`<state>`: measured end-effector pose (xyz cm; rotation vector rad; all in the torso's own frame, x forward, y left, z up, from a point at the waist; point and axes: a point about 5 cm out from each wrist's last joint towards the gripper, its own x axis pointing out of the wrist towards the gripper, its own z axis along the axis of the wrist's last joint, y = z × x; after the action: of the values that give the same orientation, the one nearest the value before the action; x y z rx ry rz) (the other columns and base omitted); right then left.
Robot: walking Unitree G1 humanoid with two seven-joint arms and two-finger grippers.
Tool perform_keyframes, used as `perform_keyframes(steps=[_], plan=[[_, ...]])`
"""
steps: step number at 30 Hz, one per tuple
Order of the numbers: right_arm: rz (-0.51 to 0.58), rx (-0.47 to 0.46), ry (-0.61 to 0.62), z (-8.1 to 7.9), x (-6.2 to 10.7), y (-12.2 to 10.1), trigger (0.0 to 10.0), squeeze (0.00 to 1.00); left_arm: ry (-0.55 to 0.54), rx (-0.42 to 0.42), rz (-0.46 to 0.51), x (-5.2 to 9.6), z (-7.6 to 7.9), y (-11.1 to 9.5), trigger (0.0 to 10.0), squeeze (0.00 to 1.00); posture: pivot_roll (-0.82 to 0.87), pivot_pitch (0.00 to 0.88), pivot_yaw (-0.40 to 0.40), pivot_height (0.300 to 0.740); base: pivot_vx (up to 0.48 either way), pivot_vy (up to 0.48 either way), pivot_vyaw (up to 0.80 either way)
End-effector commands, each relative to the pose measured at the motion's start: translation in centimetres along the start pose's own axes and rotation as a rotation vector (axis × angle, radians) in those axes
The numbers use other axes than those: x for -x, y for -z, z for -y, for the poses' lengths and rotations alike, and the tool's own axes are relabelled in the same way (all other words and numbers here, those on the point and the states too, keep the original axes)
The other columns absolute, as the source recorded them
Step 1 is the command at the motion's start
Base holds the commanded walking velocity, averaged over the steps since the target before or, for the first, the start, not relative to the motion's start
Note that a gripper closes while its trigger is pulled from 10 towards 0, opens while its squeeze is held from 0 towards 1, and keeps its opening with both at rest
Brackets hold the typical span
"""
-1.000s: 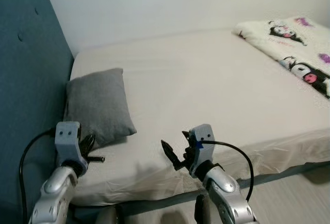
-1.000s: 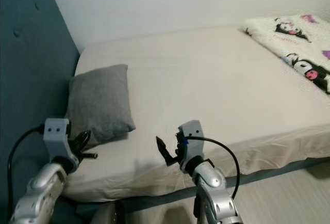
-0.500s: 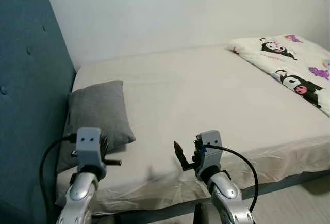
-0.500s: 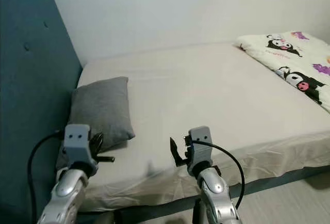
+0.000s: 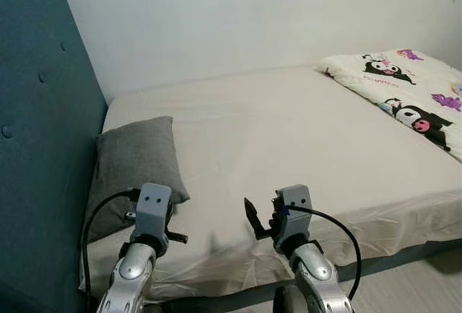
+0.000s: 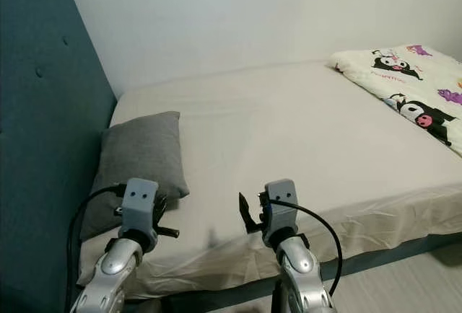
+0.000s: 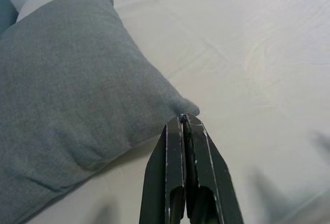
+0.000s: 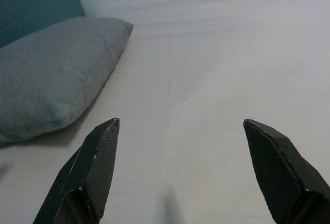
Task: Clean up the room
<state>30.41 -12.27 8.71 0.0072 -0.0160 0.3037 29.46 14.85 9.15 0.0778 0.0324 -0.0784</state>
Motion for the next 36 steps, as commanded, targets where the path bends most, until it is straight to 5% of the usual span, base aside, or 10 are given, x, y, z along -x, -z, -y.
perform_keyframes(steps=[1,36], plan=[[-0.026,-0.009,-0.006,0.0,0.2,0.6,10.0,0.0,-0.022,0.002,-0.032,0.4,-0.3,0.6,10.0,0.0,0.03,0.096,0.016,0.582,0.0,0.0,0.0],[-0.018,-0.028,-0.051,-0.5,-0.1,0.8,10.0,0.0,-0.089,0.018,0.014,1.4,-1.4,0.5,10.0,0.0,0.04,0.101,0.009,0.651,0.0,0.0,0.0]])
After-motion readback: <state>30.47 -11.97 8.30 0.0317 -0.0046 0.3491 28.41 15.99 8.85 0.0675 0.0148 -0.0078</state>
